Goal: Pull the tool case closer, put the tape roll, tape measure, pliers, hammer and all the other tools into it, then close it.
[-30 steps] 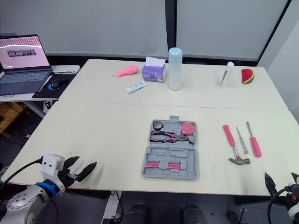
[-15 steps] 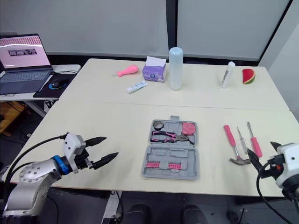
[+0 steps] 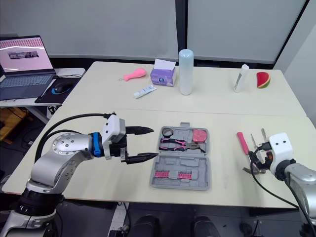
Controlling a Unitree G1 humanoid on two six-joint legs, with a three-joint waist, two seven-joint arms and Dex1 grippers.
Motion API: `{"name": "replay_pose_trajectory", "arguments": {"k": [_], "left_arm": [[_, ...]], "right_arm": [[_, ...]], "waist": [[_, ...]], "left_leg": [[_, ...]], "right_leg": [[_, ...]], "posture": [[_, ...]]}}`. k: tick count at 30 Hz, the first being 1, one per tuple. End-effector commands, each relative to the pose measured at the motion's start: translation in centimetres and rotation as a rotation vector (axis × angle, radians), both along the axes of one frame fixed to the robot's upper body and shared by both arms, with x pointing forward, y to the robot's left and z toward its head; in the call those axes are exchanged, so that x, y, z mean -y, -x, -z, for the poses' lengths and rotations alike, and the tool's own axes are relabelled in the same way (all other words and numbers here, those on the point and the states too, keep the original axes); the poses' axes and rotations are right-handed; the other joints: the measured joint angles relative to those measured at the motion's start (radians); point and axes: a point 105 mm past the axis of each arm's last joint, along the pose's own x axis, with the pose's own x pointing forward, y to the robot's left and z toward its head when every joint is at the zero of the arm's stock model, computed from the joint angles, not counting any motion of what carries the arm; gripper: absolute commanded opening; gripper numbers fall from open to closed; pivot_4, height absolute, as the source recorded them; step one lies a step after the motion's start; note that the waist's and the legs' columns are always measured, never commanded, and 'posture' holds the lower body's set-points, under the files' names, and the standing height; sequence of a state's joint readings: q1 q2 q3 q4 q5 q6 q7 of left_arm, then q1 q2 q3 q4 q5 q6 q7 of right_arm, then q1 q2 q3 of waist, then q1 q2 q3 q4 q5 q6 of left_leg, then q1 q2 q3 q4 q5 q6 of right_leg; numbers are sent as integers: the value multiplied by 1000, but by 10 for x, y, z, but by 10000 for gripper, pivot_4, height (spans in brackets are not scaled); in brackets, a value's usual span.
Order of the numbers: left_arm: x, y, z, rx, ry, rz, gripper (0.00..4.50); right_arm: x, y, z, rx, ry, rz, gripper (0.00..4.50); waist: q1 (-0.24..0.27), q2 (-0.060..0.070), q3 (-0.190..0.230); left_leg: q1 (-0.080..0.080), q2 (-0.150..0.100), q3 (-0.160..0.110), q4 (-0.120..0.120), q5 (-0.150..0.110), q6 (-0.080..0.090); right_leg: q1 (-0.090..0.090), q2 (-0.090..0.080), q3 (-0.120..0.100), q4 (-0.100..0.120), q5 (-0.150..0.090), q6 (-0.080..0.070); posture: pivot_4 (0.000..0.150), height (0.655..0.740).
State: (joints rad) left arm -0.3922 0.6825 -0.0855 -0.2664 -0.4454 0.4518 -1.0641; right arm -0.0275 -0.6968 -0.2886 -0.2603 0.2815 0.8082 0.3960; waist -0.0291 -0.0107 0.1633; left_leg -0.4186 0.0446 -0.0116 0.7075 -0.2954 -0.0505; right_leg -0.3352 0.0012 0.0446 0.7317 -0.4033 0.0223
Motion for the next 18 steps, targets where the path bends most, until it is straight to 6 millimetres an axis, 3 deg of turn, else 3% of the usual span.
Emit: {"name": "replay_pose_trajectory", "arguments": {"k": [1, 12, 16, 18], "left_arm": [[14, 0, -8, 27, 8, 37, 45000], [40, 1, -10, 39, 29, 104, 45000], [47, 3, -11, 38, 38, 114, 45000], [50, 3, -12, 37, 41, 117, 45000]], "right_arm": [[10, -13, 0, 15, 32, 49, 44314], [14, -37, 13, 49, 27, 73, 44314], [15, -39, 16, 54, 12, 82, 35567], [16, -40, 18, 52, 17, 84, 35567]], "waist": [[1, 0, 0], [0, 0, 0], [0, 0, 0], [0, 0, 0]], "left_leg": [[0, 0, 0, 0, 0, 0], [-2, 1, 0, 0, 1, -3], [-2, 1, 0, 1, 2, -3], [-2, 1, 0, 1, 2, -3]], "right_leg": [[0, 0, 0, 0, 0, 0], [-1, 0, 0, -1, 0, 0], [-1, 0, 0, 0, 0, 0], [-1, 0, 0, 0, 0, 0]], "posture": [[1500, 6921], [1500, 6921], [1500, 6921], [1500, 6921]]}}
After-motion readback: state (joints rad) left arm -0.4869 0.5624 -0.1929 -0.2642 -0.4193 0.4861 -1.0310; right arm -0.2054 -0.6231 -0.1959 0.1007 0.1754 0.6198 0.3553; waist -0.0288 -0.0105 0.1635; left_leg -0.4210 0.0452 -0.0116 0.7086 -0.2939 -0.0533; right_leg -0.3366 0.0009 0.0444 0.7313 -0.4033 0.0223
